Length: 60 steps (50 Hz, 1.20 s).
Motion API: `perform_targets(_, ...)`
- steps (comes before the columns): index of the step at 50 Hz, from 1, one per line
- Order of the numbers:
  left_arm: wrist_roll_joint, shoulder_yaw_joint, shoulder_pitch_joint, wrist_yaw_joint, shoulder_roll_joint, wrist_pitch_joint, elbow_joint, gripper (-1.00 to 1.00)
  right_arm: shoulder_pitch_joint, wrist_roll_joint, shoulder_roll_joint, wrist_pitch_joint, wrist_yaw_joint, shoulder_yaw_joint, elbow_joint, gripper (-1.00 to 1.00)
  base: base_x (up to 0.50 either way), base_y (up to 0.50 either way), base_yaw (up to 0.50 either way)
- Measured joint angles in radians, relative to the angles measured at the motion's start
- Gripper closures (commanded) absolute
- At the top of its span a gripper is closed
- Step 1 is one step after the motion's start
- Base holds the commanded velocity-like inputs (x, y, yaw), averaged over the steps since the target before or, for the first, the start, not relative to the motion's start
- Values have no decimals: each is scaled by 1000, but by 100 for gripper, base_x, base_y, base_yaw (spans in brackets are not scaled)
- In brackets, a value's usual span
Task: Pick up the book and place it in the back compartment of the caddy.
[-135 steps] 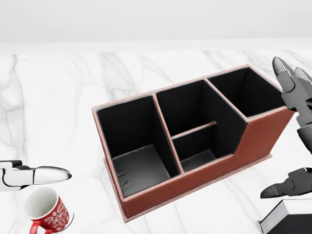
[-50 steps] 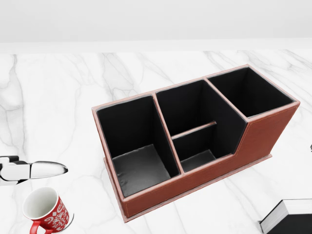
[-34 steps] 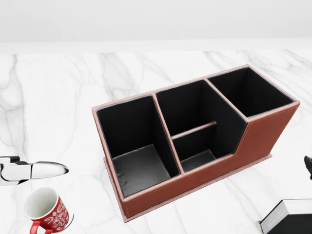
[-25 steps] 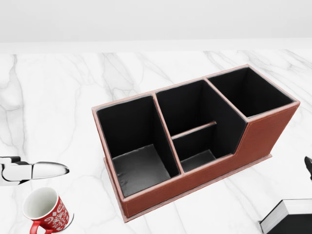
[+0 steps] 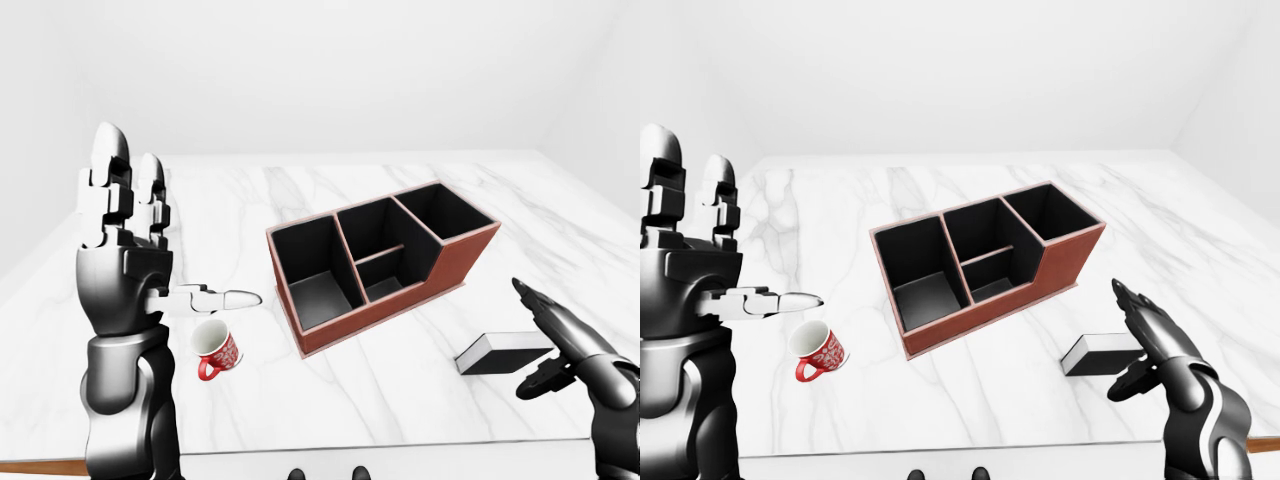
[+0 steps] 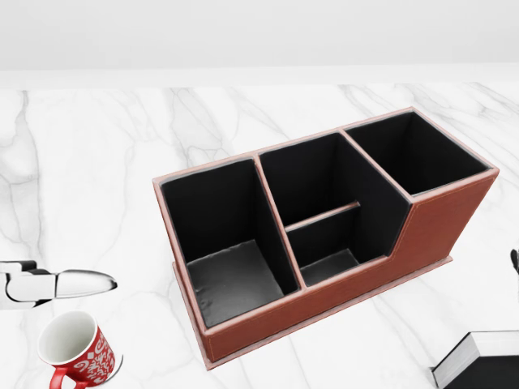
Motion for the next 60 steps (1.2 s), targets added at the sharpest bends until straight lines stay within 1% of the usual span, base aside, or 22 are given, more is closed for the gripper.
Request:
perform_targets(20, 0, 1, 0, -2, 0, 0, 0, -100, -94, 23, -70, 30, -64, 73, 138, -100, 0, 0, 0)
perform_targets(36, 1, 1, 0, -1, 0, 0, 1, -100, -130, 37, -99, 43, -95, 110, 200, -100, 0, 0, 0)
perform_targets(44, 2, 0, 1, -1, -1, 0, 1, -100, -137, 39, -104, 40, -109, 124, 226, -100, 0, 0, 0)
perform_targets(60, 7, -4, 3, -3, -3, 0, 6, -100, -135, 46, -110, 16, -146, 140, 285, -100, 0, 0, 0)
